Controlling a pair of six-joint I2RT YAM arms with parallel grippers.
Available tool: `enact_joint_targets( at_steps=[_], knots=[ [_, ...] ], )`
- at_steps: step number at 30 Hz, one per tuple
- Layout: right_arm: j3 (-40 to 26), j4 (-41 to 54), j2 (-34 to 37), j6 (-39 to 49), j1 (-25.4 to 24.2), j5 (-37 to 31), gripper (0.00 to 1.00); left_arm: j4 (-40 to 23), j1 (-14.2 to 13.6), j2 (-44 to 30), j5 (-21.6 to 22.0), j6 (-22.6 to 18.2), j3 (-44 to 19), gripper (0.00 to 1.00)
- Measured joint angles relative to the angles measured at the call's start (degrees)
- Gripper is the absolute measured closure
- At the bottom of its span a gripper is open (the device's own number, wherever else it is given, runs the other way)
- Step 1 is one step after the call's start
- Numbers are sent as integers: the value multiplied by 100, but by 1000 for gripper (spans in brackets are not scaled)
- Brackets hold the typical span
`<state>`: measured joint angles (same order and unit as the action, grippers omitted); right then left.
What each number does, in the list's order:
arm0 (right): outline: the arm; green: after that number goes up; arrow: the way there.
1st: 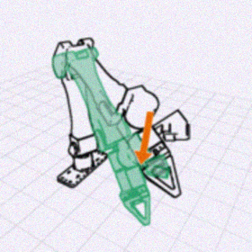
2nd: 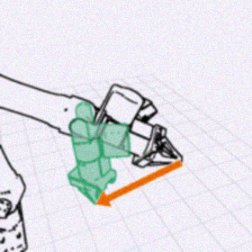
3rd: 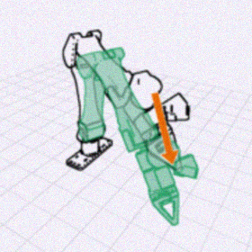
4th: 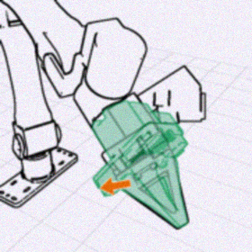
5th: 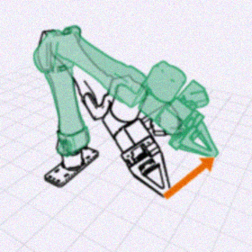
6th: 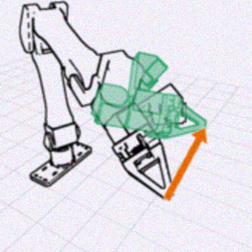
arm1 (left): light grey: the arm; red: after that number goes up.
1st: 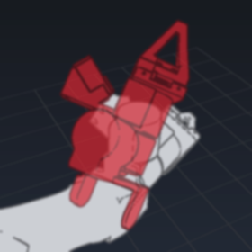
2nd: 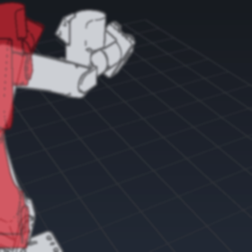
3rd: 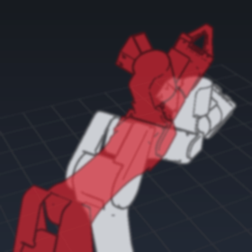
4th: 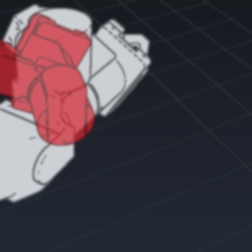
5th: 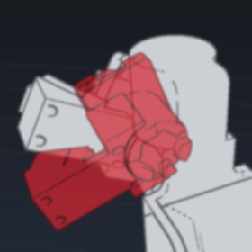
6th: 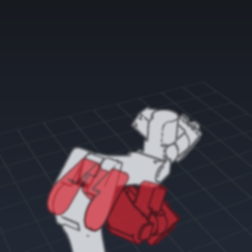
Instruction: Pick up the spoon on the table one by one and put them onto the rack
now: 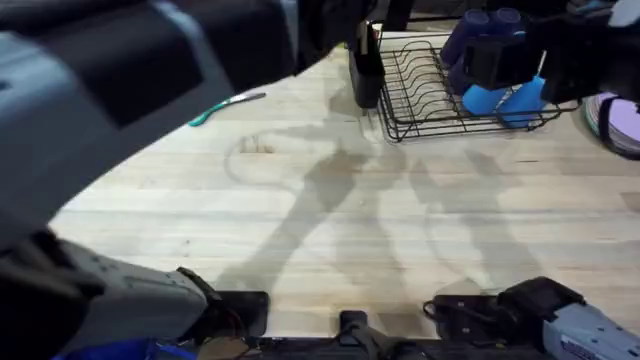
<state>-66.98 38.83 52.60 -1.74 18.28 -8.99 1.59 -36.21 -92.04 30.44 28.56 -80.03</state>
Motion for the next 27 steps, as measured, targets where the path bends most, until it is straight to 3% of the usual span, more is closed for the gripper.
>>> enact_joint_targets(
  at_steps=[27],
  knots=[
    [0,107,0,0,0,2,7,2462,50,-1793,-88,-138,0,957]
  ],
)
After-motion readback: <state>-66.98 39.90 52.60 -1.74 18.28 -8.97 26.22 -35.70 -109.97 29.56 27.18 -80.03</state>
